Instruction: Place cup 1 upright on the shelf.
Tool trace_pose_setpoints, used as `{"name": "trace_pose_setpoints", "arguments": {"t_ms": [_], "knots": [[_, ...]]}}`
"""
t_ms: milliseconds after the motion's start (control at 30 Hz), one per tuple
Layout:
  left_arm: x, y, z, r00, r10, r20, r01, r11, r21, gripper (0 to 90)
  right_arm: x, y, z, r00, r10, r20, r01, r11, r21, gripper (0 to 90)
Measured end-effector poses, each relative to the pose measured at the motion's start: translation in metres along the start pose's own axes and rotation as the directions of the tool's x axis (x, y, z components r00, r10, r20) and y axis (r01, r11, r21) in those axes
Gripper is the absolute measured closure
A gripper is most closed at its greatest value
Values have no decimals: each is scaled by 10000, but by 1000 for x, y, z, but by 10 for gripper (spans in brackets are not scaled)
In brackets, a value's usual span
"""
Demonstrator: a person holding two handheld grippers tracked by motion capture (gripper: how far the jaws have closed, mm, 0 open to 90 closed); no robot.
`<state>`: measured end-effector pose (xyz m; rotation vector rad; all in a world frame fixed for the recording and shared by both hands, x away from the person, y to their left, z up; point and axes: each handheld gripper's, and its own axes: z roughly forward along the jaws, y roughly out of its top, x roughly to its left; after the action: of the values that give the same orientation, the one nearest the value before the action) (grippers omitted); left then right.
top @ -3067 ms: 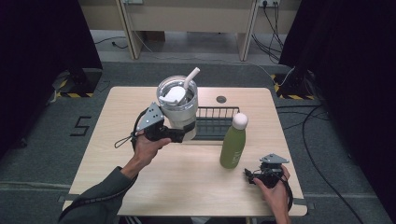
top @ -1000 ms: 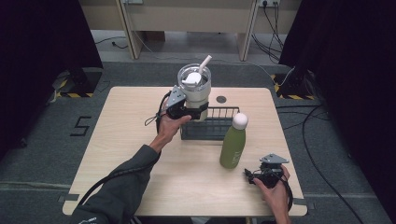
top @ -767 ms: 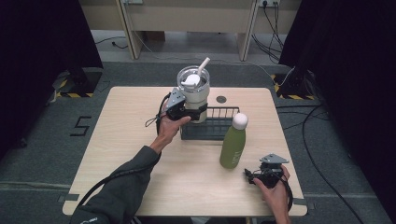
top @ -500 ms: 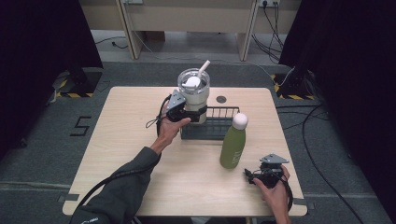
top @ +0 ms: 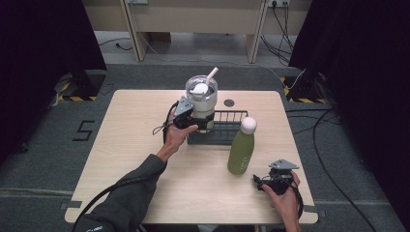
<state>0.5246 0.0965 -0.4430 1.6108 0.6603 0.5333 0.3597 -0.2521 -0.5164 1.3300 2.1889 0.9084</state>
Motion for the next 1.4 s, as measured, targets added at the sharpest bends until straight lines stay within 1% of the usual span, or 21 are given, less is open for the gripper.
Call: {"name": "trace_pose_setpoints", "arguments": {"t_ms": [133, 267, 300, 433, 467, 500, 600, 900, 1000, 1067, 1133, 1300, 1400], "knots": [[2, -5, 1, 10000, 48, -69, -47, 9998, 190, 99, 0, 0, 0, 10000, 9, 5, -9, 10000, 11, 102], [3, -11, 2, 9999, -25, -121, 29, 9995, 307, 99, 0, 0, 0, 10000, -4, -6, 4, 10000, 6, 102], [4, -12, 2, 9999, -79, -109, 81, 9998, 202, 99, 0, 0, 0, 10000, 10, 4, -10, 10000, 4, 102], [4, -13, 3, 9999, -115, -100, 117, 9998, 178, 99, 0, 0, 0, 10000, -7, -7, 7, 10000, 4, 102], [3, -13, 3, 9998, -202, -36, 203, 9996, 198, 98, 0, 0, 0, 10000, 3, 2, -3, 10000, 6, 102], [3, -13, 3, 9998, -104, -151, 107, 9998, 172, 98, 0, 0, 0, 10000, 8, 6, -8, 10000, 8, 102], [3, -14, 3, 9998, -56, -165, 58, 9999, 121, 96, 1, 0, 0, 10000, 22, 7, -22, 10000, 13, 102], [2, -17, 3, 9997, -187, -172, 187, 9998, -13, 83, 0, 0, 0, 10000, 25, -7, -25, 10000, 16, 102], [1, -17, 2, 9997, 39, -237, -39, 10000, 9, 89, 0, 0, 0, 10000, 27, -7, -27, 10000, 16, 102], [1, -17, 1, 9997, 81, -225, -81, 10000, 15, 91, 0, 0, 0, 10000, 37, -13, -37, 10000, 18, 102], [1, -18, 0, 9997, -10, -241, 9, 10000, -36, 92, 0, 0, 0, 10000, 32, -10, -32, 10000, 17, 102], [0, -19, -2, 9995, 78, -296, -80, 9999, -67, 92, 0, 0, 0, 10000, 35, -11, -35, 10000, 19, 102], [0, -20, -3, 9996, -5, -278, 2, 9999, -100, 91, 0, 0, 0, 10000, 34, -11, -34, 10000, 18, 102]]}}
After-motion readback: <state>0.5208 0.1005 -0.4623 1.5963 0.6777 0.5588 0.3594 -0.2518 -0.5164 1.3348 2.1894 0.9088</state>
